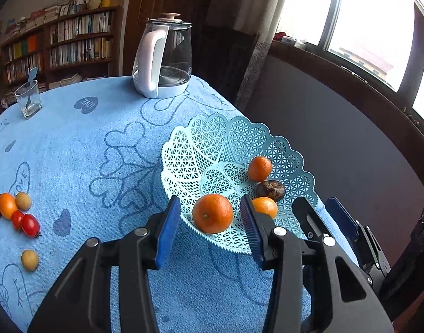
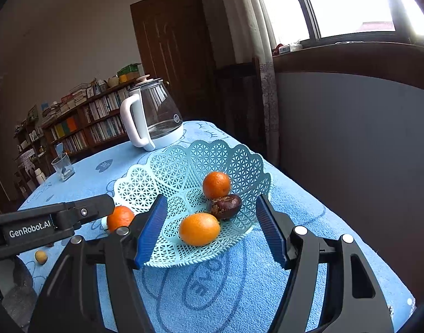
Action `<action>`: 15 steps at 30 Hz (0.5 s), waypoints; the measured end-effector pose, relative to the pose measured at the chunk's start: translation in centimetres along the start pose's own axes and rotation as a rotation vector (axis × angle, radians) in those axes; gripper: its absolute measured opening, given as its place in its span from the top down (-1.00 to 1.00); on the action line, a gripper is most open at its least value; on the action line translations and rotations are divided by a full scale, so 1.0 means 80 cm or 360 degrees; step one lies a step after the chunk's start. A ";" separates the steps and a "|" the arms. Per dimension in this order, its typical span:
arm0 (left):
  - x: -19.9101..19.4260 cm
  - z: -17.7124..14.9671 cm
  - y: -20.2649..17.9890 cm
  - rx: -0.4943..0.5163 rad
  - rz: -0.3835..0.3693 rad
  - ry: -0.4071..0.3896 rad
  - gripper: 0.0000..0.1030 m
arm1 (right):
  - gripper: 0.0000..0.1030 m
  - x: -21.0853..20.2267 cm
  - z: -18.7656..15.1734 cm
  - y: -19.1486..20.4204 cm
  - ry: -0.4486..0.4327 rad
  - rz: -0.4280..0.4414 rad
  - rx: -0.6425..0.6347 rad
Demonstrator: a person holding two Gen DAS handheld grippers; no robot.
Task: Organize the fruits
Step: 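Lower the orange into the basket and open the left gripper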
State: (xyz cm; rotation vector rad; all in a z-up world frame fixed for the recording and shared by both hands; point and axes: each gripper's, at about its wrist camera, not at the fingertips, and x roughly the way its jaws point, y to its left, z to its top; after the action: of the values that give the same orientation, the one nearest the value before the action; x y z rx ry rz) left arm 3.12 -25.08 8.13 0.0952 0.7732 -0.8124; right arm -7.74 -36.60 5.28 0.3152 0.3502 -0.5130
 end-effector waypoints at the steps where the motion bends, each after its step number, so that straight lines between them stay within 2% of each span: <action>1: 0.000 0.000 0.003 -0.0009 0.0008 -0.0005 0.02 | -0.32 0.000 0.000 0.001 0.0000 -0.0001 -0.0002; 7: -0.005 -0.002 0.015 -0.0051 0.0056 -0.0020 0.01 | -0.32 0.001 -0.001 0.000 -0.0002 -0.0003 -0.0002; 15: -0.015 -0.011 0.022 -0.0056 0.0124 -0.0039 -0.23 | -0.32 -0.002 -0.002 0.003 -0.0024 -0.0006 -0.0032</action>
State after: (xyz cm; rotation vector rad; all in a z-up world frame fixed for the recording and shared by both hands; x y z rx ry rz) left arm 3.30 -22.84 7.91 0.0834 0.7560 -0.7246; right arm -7.79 -36.24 5.25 0.2909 0.3409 -0.5150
